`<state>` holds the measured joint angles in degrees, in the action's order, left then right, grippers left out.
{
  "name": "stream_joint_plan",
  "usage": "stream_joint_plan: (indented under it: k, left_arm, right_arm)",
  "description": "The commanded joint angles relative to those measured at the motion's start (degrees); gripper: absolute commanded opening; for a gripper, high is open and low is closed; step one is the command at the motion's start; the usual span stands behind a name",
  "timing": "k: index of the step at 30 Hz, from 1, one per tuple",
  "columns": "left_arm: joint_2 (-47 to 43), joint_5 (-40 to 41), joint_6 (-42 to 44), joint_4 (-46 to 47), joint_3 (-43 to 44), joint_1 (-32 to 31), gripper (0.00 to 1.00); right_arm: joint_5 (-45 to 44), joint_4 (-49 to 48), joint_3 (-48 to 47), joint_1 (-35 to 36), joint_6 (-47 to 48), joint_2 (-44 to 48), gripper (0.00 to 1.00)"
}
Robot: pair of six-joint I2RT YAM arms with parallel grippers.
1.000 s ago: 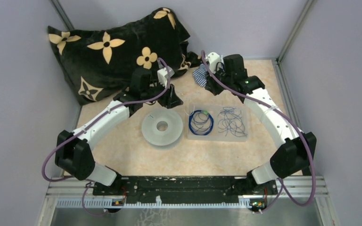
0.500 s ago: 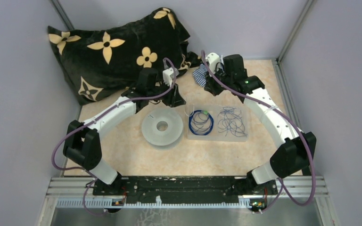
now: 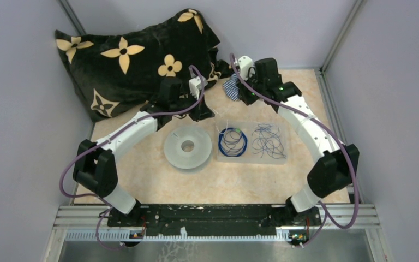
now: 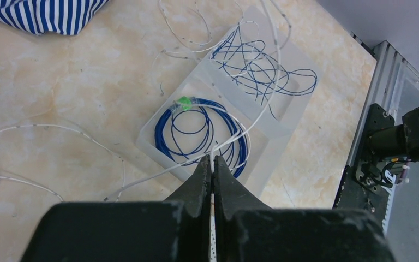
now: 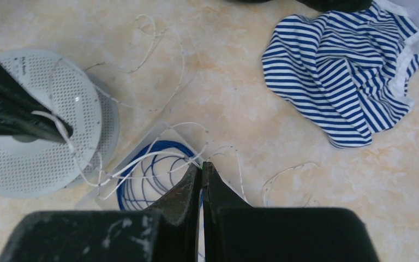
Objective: Wrap the cables
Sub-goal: Adjust the cable at the center of the board.
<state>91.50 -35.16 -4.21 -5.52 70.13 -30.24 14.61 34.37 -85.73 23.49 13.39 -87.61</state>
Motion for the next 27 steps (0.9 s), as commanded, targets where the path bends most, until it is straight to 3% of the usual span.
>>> stream_joint_plan:
  k: [1,6,14,19,27]
  left_arm:
    - [-1.3,-1.1,0.0,2.0,3.3,-0.2,0.0]
    - [-1.0,3.0,-3.0,1.5,4.8,-0.1,0.0]
    - [-0.4,8.0,-7.8,0.2,6.5,0.2,0.0]
    - [0.5,8.3,-10.1,-1.1,8.6,0.9,0.0]
    - [0.9,7.2,-12.1,-1.7,10.1,1.6,0.0]
  right_arm:
    - [-4.2,0.2,-7.1,-1.4,0.1,-3.8,0.02]
    - [-0.1,4.8,-13.0,-2.5,1.0,-6.6,0.25]
    - [4.3,4.8,-10.4,-2.4,1.0,-0.1,0.62]
    - [5.7,5.4,-8.6,-2.5,0.4,3.7,0.71]
    - [14.1,0.0,-1.0,0.4,-2.0,7.3,0.69]
